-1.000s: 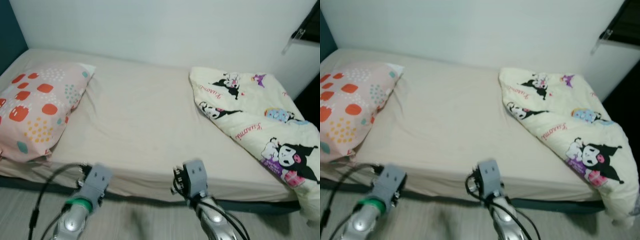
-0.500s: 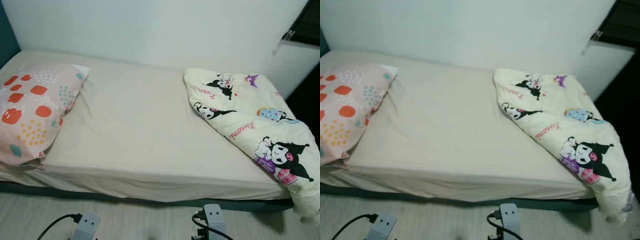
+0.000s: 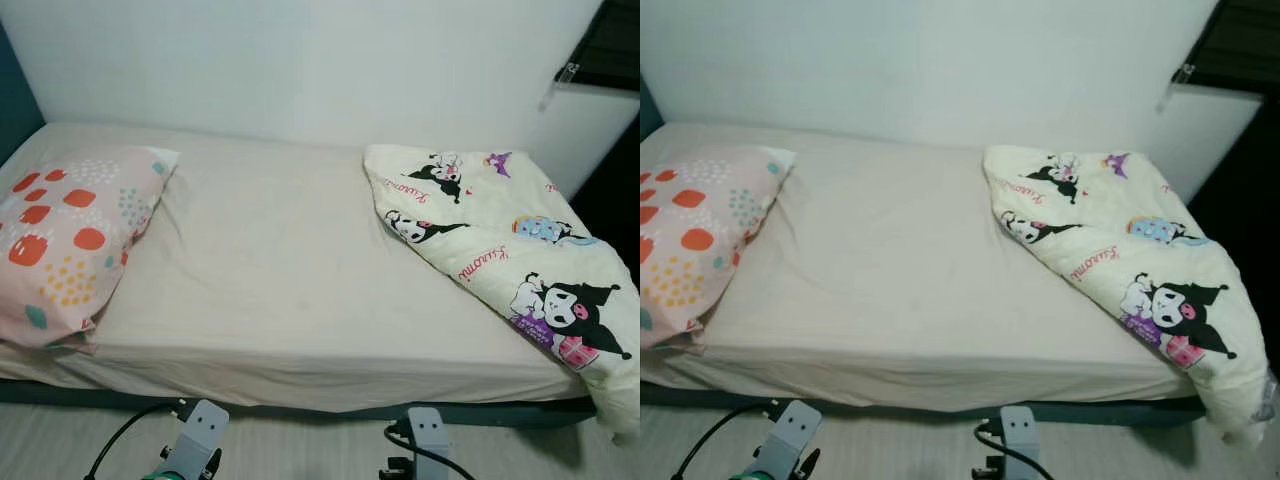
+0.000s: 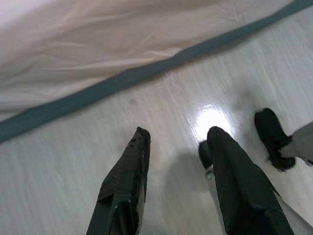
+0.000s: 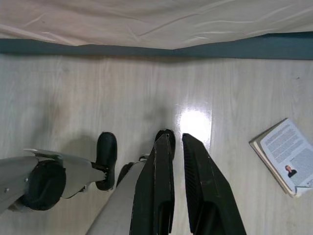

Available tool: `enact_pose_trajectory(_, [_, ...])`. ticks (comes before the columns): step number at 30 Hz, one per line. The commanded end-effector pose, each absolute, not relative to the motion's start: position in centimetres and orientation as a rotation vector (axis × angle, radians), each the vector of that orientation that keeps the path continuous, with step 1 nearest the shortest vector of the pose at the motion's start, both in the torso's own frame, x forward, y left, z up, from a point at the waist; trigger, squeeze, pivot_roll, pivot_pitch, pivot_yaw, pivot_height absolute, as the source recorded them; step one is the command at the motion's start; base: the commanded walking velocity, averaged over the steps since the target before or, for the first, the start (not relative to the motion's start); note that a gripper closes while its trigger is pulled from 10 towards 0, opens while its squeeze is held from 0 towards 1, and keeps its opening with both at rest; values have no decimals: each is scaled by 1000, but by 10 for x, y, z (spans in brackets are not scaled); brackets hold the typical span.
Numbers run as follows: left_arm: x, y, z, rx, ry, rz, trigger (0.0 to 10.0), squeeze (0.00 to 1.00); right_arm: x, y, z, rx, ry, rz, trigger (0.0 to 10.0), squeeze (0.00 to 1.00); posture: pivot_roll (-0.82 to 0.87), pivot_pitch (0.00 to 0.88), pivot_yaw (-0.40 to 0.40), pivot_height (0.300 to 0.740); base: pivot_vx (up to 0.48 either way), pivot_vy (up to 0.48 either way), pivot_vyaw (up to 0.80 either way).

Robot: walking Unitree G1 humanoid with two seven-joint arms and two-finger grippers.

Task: Clean up the room

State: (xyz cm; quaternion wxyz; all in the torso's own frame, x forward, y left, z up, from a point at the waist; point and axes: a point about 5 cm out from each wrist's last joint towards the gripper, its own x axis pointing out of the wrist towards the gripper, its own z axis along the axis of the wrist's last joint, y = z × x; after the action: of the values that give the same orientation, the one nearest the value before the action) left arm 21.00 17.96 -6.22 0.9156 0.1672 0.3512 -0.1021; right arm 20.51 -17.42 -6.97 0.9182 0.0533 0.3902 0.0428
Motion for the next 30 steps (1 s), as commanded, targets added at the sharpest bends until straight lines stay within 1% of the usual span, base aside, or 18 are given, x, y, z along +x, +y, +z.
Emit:
enact_pose_trajectory(1, [202, 177, -68, 312, 767, -220, 10000, 0, 201, -178, -72, 121, 808, 65, 10000, 0, -10, 16, 6, 740, 0, 0, 0])
enact_pose_trajectory(3, [202, 176, -68, 306, 764, -224, 10000, 0, 199, -178, -72, 125, 807, 67, 10000, 0, -7, 12, 2, 740, 0, 0, 0])
enact_pose_trajectory(4, [200, 179, -69, 270, 770, -169, 10000, 0, 193, -173, -76, 127, 821, 93, 10000, 0, 5, 0, -10, 740, 0, 0, 0])
enact_pose_trajectory(8, [200, 184, -70, 248, 773, -133, 10000, 0, 190, -165, -78, 120, 830, 133, 10000, 0, -8, 5, -6, 740, 0, 0, 0])
enact_pose_trajectory(13, [194, 182, -73, 269, 793, -166, 10000, 0, 194, -169, -75, 136, 802, 88, 10000, 0, -12, 18, -2, 740, 0, 0, 0])
enact_pose_trajectory(19, [201, 183, -69, 242, 773, -130, 10000, 0, 193, -169, -76, 131, 810, 104, 10000, 0, -6, 8, -7, 740, 0, 0, 0])
enact_pose_trajectory(25, [202, 183, -69, 237, 772, -130, 10000, 0, 197, -166, -74, 114, 799, 125, 10000, 0, -8, 8, -6, 740, 0, 0, 0])
enact_pose_trajectory(30, [201, 181, -70, 244, 768, -144, 10000, 0, 196, -168, -74, 110, 798, 119, 10000, 0, -7, 13, -9, 740, 0, 0, 0])
